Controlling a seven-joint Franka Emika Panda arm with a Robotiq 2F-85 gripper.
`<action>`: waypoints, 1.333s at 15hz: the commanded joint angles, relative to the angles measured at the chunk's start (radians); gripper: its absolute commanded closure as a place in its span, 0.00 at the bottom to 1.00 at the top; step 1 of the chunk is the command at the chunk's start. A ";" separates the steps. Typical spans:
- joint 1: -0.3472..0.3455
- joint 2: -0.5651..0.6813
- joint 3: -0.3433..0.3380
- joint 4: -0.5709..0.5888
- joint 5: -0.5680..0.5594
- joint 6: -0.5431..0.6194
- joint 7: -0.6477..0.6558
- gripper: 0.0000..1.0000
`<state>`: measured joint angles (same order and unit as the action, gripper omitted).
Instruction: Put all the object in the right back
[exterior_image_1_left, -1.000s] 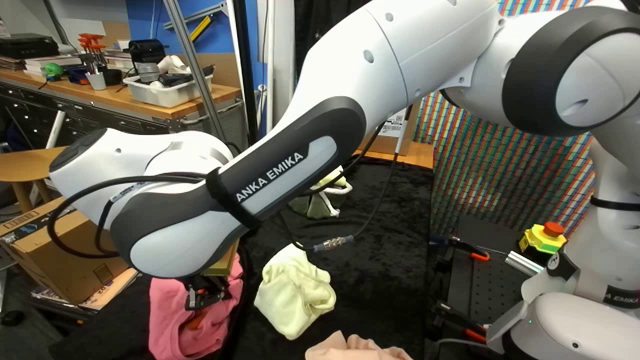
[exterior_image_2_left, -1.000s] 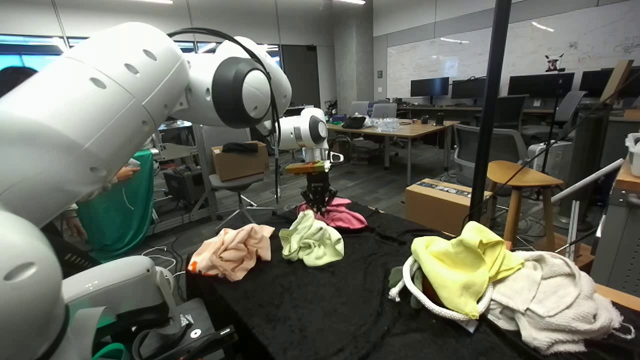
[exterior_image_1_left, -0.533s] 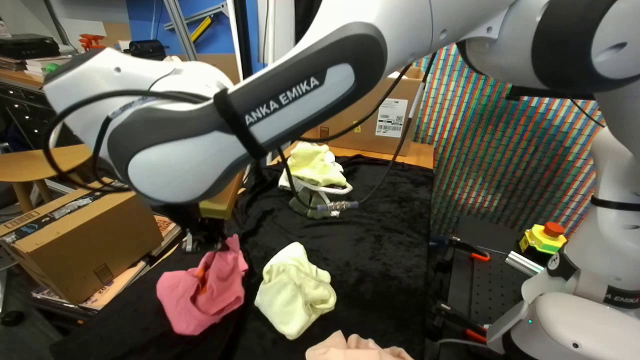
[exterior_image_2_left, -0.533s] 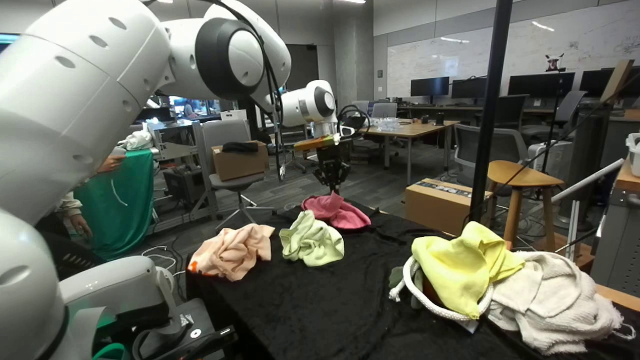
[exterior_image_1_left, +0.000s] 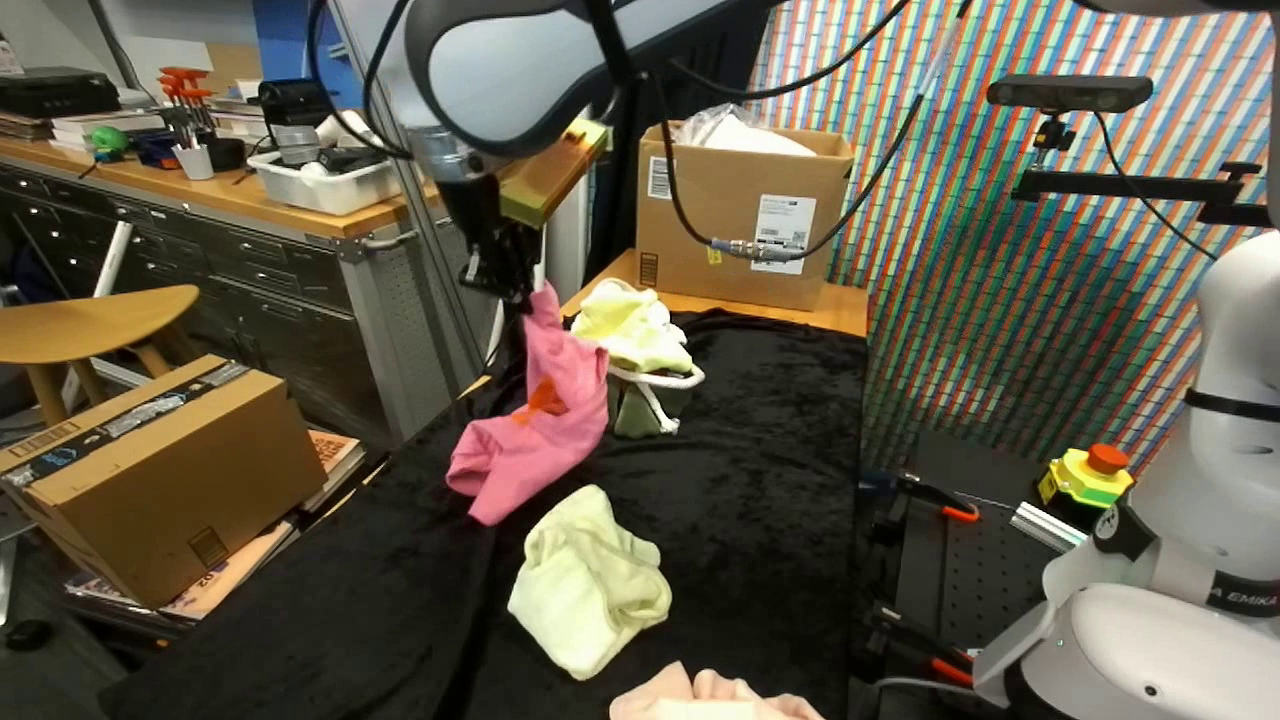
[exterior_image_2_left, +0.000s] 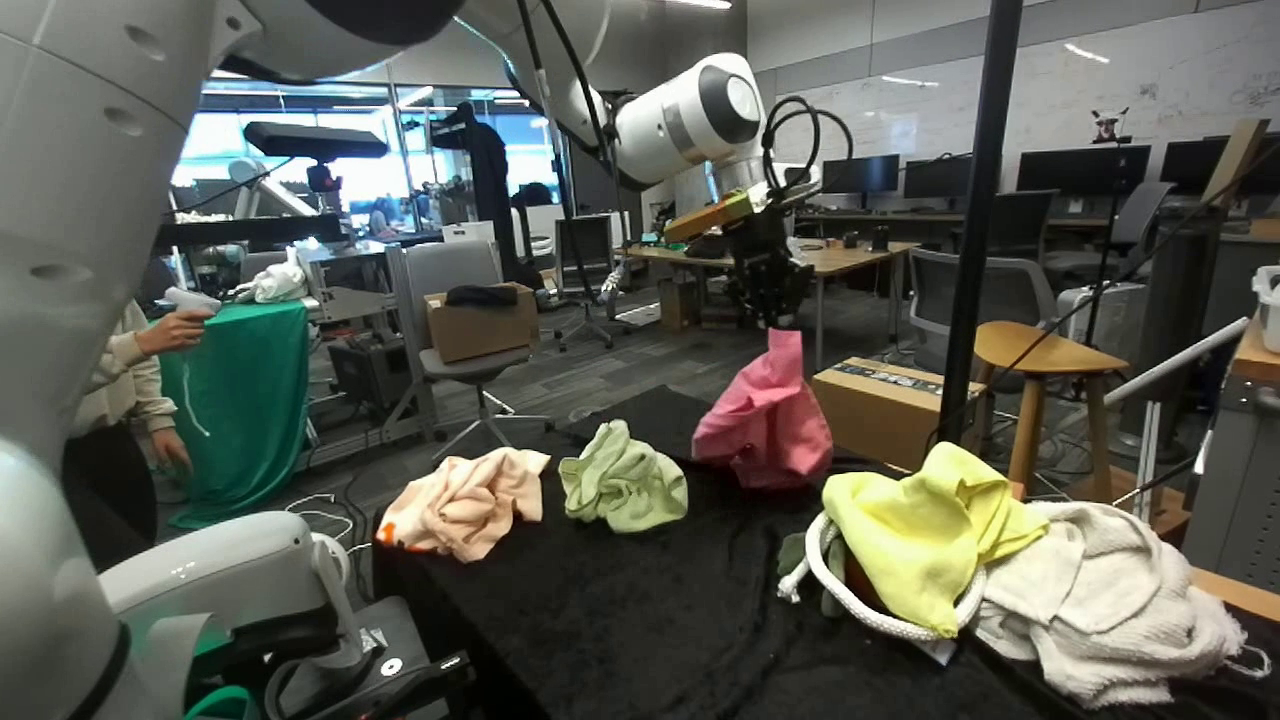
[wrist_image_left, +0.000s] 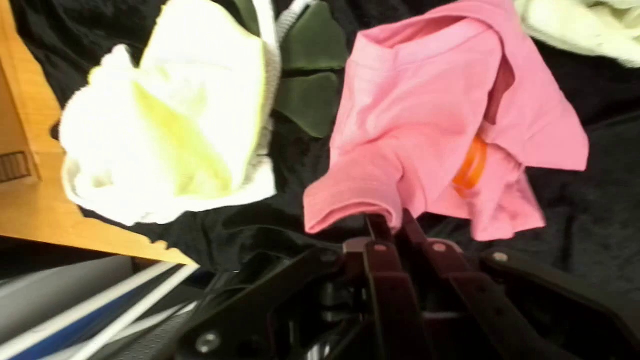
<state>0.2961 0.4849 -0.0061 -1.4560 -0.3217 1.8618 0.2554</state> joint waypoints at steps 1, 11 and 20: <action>-0.071 -0.127 -0.040 -0.120 -0.046 0.064 0.067 0.97; -0.249 -0.172 -0.110 -0.172 -0.069 0.145 0.063 0.96; -0.234 -0.301 -0.028 -0.442 -0.019 0.165 -0.019 0.21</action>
<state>0.0512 0.2839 -0.0671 -1.7578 -0.3696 1.9979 0.2820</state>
